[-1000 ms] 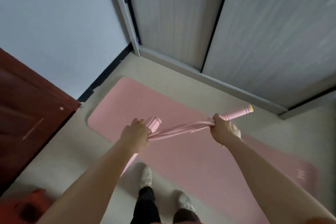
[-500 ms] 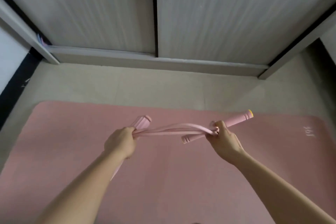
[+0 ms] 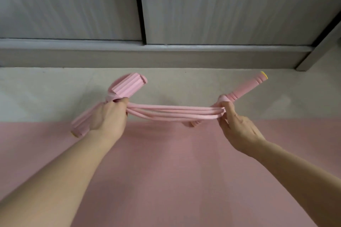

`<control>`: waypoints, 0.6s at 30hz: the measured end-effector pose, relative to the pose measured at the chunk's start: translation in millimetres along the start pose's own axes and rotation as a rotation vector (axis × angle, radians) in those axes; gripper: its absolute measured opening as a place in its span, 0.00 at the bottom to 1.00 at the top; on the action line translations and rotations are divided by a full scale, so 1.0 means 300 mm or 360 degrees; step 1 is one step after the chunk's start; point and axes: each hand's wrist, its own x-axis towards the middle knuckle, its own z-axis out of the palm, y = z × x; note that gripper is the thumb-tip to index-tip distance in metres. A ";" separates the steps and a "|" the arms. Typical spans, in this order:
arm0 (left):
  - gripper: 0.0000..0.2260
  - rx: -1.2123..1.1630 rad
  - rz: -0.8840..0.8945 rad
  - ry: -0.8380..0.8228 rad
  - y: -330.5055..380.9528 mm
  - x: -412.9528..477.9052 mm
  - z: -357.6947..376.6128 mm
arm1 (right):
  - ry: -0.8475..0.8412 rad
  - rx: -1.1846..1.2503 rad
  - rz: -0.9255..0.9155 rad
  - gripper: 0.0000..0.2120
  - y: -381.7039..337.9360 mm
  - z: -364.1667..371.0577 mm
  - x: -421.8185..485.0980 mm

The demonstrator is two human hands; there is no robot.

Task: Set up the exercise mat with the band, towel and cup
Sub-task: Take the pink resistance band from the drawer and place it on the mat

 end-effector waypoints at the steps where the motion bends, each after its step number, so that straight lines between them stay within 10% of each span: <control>1: 0.16 -0.0012 -0.0021 -0.0007 0.003 0.028 0.053 | 0.0065 -0.0027 -0.0022 0.13 0.017 0.027 0.020; 7: 0.39 -0.0485 0.0010 -0.0237 0.031 0.122 0.226 | 0.0261 0.0050 -0.0099 0.13 0.023 0.064 0.113; 11: 0.31 -0.0592 -0.0132 -0.0619 0.081 0.022 0.405 | 0.0362 0.0097 -0.0114 0.12 0.031 0.067 0.189; 18: 0.29 -0.0366 -0.0167 -0.0009 0.128 -0.109 0.527 | 0.0583 0.0508 0.0133 0.15 0.073 0.124 0.350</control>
